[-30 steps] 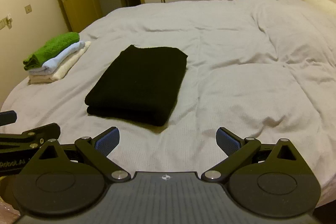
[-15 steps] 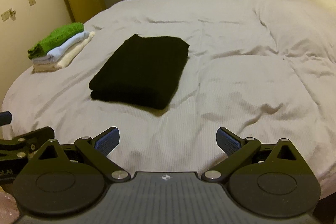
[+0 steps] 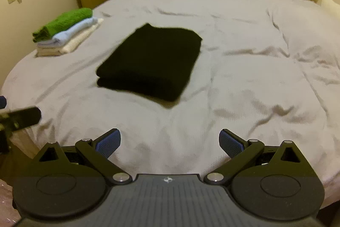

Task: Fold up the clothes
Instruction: 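Lower both grippers onto the folded black garment and grasp its sides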

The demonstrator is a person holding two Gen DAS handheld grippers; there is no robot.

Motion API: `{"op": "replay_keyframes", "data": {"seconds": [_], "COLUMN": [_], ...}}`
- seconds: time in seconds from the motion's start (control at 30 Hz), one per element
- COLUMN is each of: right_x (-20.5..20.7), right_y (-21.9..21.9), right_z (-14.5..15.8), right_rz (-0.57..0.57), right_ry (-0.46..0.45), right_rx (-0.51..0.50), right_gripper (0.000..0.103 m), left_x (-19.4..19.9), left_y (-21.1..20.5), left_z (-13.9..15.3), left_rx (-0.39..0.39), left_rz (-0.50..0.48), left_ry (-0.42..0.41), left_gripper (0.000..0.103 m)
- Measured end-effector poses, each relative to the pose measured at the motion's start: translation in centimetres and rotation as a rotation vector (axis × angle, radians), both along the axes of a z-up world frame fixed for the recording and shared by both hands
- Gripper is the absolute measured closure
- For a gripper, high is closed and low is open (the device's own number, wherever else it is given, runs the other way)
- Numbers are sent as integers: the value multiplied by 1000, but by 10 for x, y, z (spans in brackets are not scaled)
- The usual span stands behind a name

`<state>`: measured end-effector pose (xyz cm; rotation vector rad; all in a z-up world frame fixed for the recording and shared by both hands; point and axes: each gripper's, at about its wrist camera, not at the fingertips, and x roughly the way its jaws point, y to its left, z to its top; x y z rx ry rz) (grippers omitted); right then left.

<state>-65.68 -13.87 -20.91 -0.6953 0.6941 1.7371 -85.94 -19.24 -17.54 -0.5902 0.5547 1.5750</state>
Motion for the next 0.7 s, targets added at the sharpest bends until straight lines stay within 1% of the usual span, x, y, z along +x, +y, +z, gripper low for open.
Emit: {"op": "replay_keyframes", "data": {"seconds": [0.1, 0.13, 0.37, 0.4, 0.47, 0.6, 0.7], "right_x": [13, 17, 44, 48, 56, 63, 69], "right_y": [13, 20, 68, 75, 89, 111, 127], "right_z": [-14, -18, -51, -54, -64, -83, -97], "right_rz": [-45, -58, -150, -157, -180, -219, -249], "right_ry": [53, 92, 375, 428, 565, 726, 845], "right_rx": [-57, -74, -191, -199, -215, -241, -259], "right_gripper": [1, 1, 1, 1, 1, 2, 3], "left_x": [-22, -30, -79, -85, -97, -117, -130], "left_y": [18, 25, 82, 92, 113, 150, 169], "left_z": [-12, -17, -53, -59, -72, -103, -129], "left_rx": [-35, -48, -109, -118, -139, -165, -173], "left_rz": [-15, -16, 13, 23, 41, 93, 144], "left_ry": [-133, -178, -495, -536, -623, -781, -915], "left_gripper": [1, 1, 2, 2, 2, 2, 3]}}
